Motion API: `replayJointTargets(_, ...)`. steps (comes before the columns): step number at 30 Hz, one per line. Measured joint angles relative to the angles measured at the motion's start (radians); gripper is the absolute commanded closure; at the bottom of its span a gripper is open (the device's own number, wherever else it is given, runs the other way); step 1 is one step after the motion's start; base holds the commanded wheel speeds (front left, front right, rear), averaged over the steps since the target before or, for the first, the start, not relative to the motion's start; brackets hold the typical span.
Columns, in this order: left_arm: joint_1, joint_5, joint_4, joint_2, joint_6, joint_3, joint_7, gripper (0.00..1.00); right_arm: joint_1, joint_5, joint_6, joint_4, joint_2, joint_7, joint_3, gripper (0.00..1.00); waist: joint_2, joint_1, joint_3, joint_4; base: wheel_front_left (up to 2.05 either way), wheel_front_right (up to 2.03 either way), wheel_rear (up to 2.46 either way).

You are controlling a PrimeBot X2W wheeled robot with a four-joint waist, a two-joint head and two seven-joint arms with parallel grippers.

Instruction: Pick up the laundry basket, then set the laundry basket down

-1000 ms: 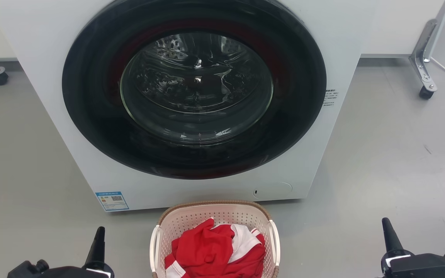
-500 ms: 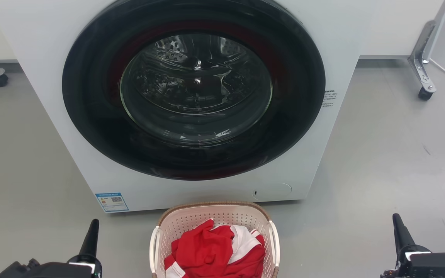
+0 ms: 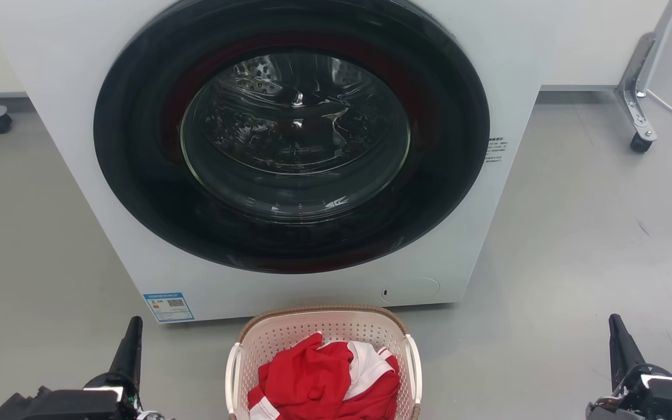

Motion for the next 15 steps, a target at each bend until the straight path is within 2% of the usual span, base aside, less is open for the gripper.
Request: replayJointTargets(15,0.000,-0.008,0.002,-0.001,0.000,0.000,0.000,1.00,-0.002,0.000,0.000,0.000,0.000,0.000,0.000,1.00,0.0000,0.0000,0.000,0.000,0.00,0.00,0.00)
